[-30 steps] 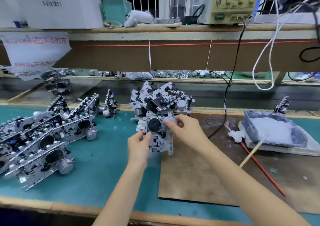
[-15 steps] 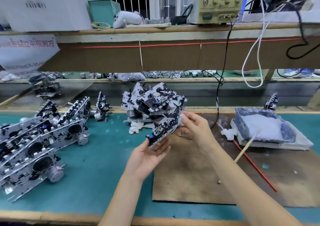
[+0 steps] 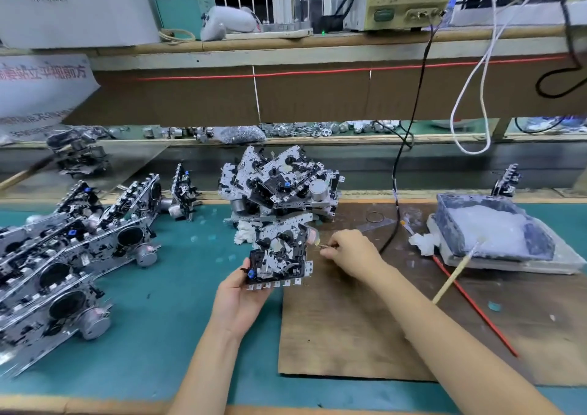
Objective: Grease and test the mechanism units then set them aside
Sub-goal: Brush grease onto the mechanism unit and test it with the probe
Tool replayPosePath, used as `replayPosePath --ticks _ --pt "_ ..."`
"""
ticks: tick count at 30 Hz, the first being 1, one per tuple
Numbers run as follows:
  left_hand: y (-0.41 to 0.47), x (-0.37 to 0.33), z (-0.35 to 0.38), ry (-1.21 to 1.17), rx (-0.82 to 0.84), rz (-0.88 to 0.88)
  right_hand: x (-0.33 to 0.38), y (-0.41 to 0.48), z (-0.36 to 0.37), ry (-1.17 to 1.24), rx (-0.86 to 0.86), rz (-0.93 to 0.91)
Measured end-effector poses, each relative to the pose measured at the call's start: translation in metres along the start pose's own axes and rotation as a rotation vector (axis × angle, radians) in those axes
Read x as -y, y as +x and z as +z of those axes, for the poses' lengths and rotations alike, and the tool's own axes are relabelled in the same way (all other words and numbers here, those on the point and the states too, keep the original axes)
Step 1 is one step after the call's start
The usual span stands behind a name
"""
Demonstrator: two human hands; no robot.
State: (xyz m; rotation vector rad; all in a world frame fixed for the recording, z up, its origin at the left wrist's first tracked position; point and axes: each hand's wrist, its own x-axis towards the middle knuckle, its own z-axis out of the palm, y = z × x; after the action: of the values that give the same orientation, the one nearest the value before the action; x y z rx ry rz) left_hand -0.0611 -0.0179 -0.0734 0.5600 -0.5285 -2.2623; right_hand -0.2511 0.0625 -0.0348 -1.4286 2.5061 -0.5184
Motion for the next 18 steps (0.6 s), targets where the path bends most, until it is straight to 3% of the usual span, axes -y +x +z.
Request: replayPosePath --ticks 5,18 --pt "-0.004 -0.001 0.005 0.036 0.023 0.043 0.005 -0.022 -0.031 0.324 -0.087 -0.084" --pt "-0.005 0.000 0.005 0.053 0.006 0.072 0.015 -0.045 -0.054 0.384 -0.076 -0.234"
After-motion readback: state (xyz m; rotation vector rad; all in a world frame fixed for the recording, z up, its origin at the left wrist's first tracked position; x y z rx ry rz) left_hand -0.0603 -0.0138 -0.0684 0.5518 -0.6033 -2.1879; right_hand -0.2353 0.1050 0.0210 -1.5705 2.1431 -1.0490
